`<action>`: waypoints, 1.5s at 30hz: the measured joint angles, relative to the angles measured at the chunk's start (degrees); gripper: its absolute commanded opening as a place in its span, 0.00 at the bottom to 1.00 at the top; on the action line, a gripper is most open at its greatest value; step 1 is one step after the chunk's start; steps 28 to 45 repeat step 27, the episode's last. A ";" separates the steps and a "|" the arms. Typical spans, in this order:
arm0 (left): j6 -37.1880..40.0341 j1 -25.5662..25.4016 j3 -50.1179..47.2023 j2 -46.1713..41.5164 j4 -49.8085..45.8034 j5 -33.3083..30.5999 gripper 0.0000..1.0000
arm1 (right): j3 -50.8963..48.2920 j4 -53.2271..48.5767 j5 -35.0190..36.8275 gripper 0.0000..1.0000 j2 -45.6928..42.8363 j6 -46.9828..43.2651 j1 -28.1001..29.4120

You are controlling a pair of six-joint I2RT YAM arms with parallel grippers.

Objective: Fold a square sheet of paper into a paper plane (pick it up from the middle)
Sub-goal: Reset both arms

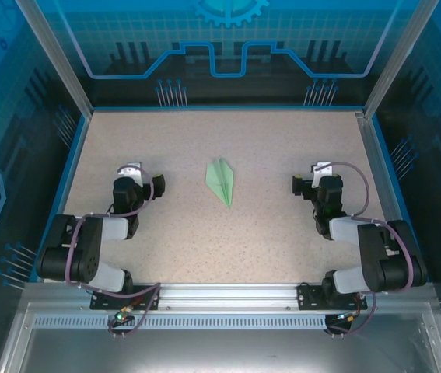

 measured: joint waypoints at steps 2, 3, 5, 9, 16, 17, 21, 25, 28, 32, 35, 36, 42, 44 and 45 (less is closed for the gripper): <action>-0.02 0.00 0.09 0.98 0.13 -0.04 0.98 | 0.02 1.86 -0.42 1.00 1.49 -0.48 0.07; -0.02 0.00 0.17 1.25 0.07 -0.07 0.98 | 0.04 2.51 -0.44 0.99 2.32 -0.74 0.22; 0.00 0.00 0.59 1.57 -0.13 -0.07 0.99 | 0.35 2.75 -0.37 0.99 4.11 -1.53 0.81; 0.02 0.00 1.49 1.60 -0.35 -0.09 0.98 | 1.22 2.45 -0.35 0.99 4.90 -1.68 0.92; 1.03 0.00 2.89 1.66 -1.51 1.25 0.99 | 1.92 2.47 -0.42 0.99 4.90 -1.68 0.92; 1.38 0.00 3.02 1.66 -1.70 1.46 0.98 | 1.92 2.49 -0.39 0.99 4.90 -1.68 0.92; 1.62 0.00 3.06 1.68 -2.14 1.92 0.99 | 1.92 2.47 -0.39 0.99 4.90 -1.68 0.92; 1.62 0.00 3.08 1.68 -2.14 2.10 0.98 | 1.92 2.47 -0.42 0.99 4.90 -1.68 0.92; 1.62 0.00 3.08 1.68 -2.14 2.10 0.98 | 1.92 2.47 -0.39 0.99 4.90 -1.68 0.92; 1.62 0.00 3.08 1.68 -2.14 2.10 0.98 | 1.92 2.47 -0.39 0.99 4.90 -1.68 0.92; 1.62 0.00 3.08 1.68 -2.14 2.10 0.98 | 1.92 2.47 -0.39 0.99 4.90 -1.68 0.92; 1.62 0.00 3.08 1.68 -2.14 2.10 0.98 | 1.92 2.47 -0.39 0.99 4.90 -1.68 0.92; 1.62 0.00 3.08 1.68 -2.14 2.10 0.98 | 1.92 2.47 -0.39 0.99 4.90 -1.68 0.92; 1.62 0.00 3.08 1.68 -2.14 2.10 0.98 | 1.92 2.47 -0.39 0.99 4.90 -1.68 0.92; 1.62 0.00 3.08 1.68 -2.14 2.10 0.98 | 1.92 2.47 -0.39 0.99 4.90 -1.68 0.92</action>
